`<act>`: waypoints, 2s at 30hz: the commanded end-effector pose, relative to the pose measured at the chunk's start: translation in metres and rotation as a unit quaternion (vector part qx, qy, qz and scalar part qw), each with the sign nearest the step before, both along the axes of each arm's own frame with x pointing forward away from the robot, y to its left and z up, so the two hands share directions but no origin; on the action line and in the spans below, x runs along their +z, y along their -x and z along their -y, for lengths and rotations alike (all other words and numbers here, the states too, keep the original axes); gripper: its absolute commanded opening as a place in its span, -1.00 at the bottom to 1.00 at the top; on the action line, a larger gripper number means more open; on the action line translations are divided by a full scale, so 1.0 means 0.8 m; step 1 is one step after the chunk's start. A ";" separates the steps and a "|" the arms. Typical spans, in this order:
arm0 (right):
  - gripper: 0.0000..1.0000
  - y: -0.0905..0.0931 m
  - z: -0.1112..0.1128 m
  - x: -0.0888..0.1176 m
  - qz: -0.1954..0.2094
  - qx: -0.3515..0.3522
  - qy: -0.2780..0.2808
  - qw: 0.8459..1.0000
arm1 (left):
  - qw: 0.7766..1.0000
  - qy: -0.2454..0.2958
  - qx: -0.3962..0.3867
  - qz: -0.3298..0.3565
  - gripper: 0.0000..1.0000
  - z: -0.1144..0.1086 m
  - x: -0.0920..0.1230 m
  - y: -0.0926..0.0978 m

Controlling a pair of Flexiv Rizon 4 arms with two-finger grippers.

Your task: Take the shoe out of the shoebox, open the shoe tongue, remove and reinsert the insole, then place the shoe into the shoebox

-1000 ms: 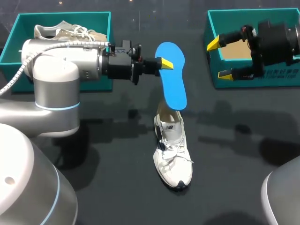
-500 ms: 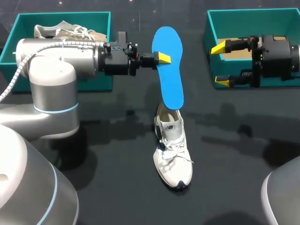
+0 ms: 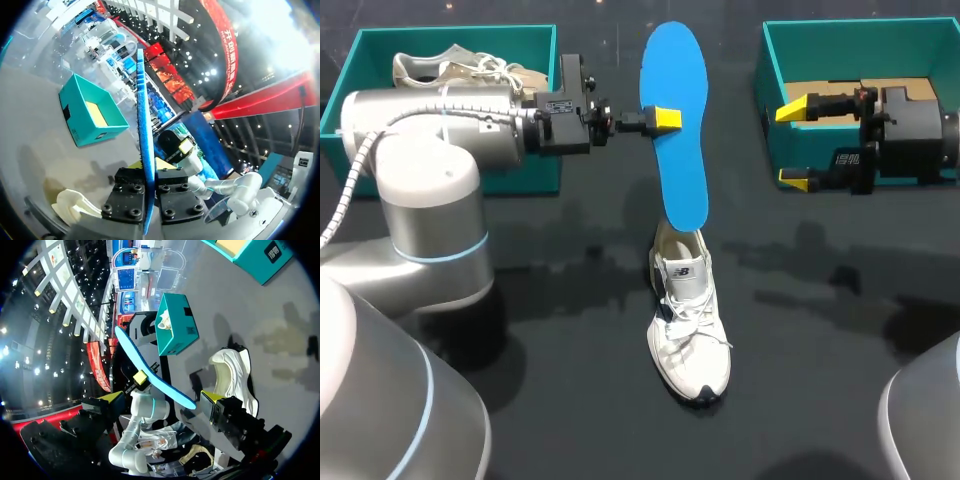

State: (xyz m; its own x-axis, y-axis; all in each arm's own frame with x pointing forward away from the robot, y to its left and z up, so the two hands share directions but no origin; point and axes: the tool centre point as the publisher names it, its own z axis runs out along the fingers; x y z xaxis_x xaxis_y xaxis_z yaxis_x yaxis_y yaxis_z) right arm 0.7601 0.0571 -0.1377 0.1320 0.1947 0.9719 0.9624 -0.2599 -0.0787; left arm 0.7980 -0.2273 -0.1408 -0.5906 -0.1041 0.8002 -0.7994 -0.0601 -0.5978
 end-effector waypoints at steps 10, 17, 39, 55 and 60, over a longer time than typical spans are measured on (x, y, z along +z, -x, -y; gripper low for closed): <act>1.00 -0.001 -0.002 0.000 -0.001 -0.001 0.002 1.000 | 0.988 -0.004 -0.039 0.147 -1.00 -0.007 0.006 0.011; 1.00 -0.001 -0.002 0.000 -0.001 -0.001 0.002 1.000 | 0.969 -0.005 -0.039 0.242 -1.00 -0.007 0.008 0.015; 1.00 -0.001 -0.002 0.000 -0.001 -0.001 0.002 1.000 | 0.852 -0.029 -0.035 0.522 -1.00 -0.006 0.002 0.015; 1.00 -0.001 -0.002 0.000 -0.001 -0.001 0.002 1.000 | 0.713 -0.037 -0.038 0.699 -1.00 -0.008 0.007 0.005; 1.00 -0.001 -0.002 0.000 -0.001 -0.001 0.002 1.000 | 0.653 -0.017 -0.030 0.757 -1.00 -0.006 0.010 0.002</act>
